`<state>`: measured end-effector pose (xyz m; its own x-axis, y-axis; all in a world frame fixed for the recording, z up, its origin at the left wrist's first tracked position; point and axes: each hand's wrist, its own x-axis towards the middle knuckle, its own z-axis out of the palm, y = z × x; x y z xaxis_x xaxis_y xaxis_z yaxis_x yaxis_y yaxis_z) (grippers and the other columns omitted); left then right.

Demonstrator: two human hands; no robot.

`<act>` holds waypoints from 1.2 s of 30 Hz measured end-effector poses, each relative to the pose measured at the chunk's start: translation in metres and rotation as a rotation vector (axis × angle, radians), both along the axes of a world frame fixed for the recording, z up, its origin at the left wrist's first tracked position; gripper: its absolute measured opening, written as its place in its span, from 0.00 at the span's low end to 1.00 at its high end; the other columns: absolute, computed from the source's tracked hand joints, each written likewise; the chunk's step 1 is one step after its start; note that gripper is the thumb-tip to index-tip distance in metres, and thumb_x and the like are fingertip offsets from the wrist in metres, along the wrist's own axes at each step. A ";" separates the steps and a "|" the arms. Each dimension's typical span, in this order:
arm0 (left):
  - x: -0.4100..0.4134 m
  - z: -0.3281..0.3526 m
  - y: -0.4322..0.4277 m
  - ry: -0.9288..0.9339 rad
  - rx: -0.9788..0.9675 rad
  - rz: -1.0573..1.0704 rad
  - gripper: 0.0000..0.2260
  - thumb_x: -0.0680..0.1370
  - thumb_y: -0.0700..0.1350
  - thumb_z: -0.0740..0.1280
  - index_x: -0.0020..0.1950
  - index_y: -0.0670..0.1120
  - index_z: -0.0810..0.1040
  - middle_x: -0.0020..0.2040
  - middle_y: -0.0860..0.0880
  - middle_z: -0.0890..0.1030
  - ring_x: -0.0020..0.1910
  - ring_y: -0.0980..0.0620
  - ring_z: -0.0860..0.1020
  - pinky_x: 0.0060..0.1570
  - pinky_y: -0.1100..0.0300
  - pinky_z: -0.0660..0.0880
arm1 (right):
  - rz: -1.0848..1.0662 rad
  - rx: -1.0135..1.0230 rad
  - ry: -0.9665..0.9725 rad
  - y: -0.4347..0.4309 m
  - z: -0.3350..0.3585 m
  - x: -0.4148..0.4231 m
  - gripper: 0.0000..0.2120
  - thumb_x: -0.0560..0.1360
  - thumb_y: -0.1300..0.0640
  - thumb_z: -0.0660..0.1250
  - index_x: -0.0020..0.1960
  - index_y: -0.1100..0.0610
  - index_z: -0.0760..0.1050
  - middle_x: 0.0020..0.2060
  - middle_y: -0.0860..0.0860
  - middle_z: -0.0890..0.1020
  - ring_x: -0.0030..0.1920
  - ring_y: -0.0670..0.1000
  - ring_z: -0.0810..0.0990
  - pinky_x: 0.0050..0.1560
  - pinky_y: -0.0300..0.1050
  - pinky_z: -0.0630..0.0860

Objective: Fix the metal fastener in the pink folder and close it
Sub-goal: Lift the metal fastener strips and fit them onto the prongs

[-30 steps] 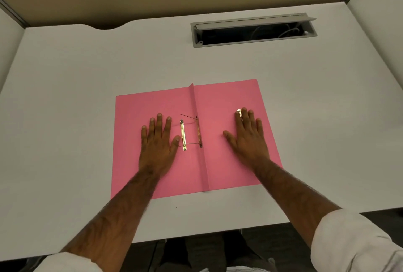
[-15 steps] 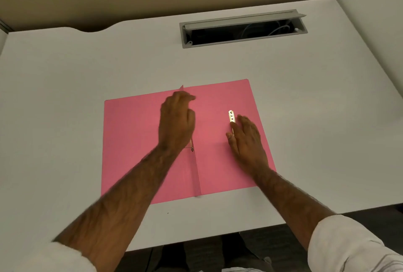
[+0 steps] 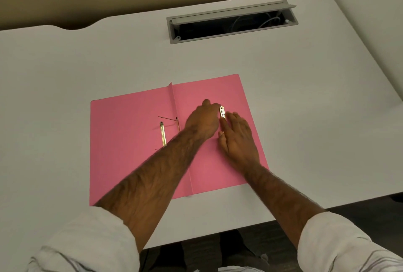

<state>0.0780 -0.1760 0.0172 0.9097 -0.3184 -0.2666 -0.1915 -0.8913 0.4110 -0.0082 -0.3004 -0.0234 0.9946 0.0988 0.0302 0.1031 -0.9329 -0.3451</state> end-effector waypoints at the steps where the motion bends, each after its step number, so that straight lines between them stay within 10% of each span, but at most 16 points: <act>1: 0.001 -0.001 0.000 0.001 -0.009 0.010 0.21 0.80 0.40 0.62 0.74 0.49 0.70 0.64 0.43 0.74 0.56 0.43 0.77 0.52 0.51 0.78 | 0.001 -0.013 0.001 0.001 0.000 0.000 0.25 0.83 0.49 0.52 0.77 0.58 0.61 0.77 0.58 0.64 0.78 0.57 0.57 0.77 0.50 0.45; 24: 0.021 0.015 -0.011 0.253 -0.340 0.354 0.04 0.79 0.37 0.66 0.50 0.40 0.80 0.51 0.44 0.83 0.47 0.49 0.79 0.47 0.55 0.78 | 0.048 -0.005 -0.014 0.002 0.001 -0.001 0.27 0.83 0.48 0.52 0.79 0.57 0.57 0.78 0.56 0.62 0.78 0.56 0.58 0.78 0.58 0.51; 29: 0.015 0.025 0.007 0.346 -0.565 0.460 0.01 0.78 0.36 0.68 0.47 0.41 0.79 0.48 0.41 0.85 0.41 0.48 0.82 0.48 0.51 0.81 | -0.104 0.306 -0.128 0.017 0.016 -0.004 0.22 0.78 0.61 0.61 0.72 0.56 0.68 0.67 0.54 0.74 0.60 0.53 0.77 0.57 0.53 0.77; 36: 0.006 0.042 0.058 0.288 -0.730 0.637 0.08 0.78 0.37 0.69 0.56 0.39 0.79 0.47 0.43 0.84 0.39 0.49 0.83 0.42 0.54 0.81 | -0.425 0.792 0.155 0.073 0.040 0.017 0.15 0.77 0.60 0.68 0.63 0.56 0.78 0.44 0.50 0.85 0.38 0.50 0.83 0.45 0.50 0.84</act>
<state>0.0838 -0.1180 0.0592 0.8990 0.0317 -0.4368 0.4249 -0.3051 0.8523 0.0085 -0.2277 0.0170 0.9413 -0.2694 -0.2035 -0.2955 -0.3661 -0.8824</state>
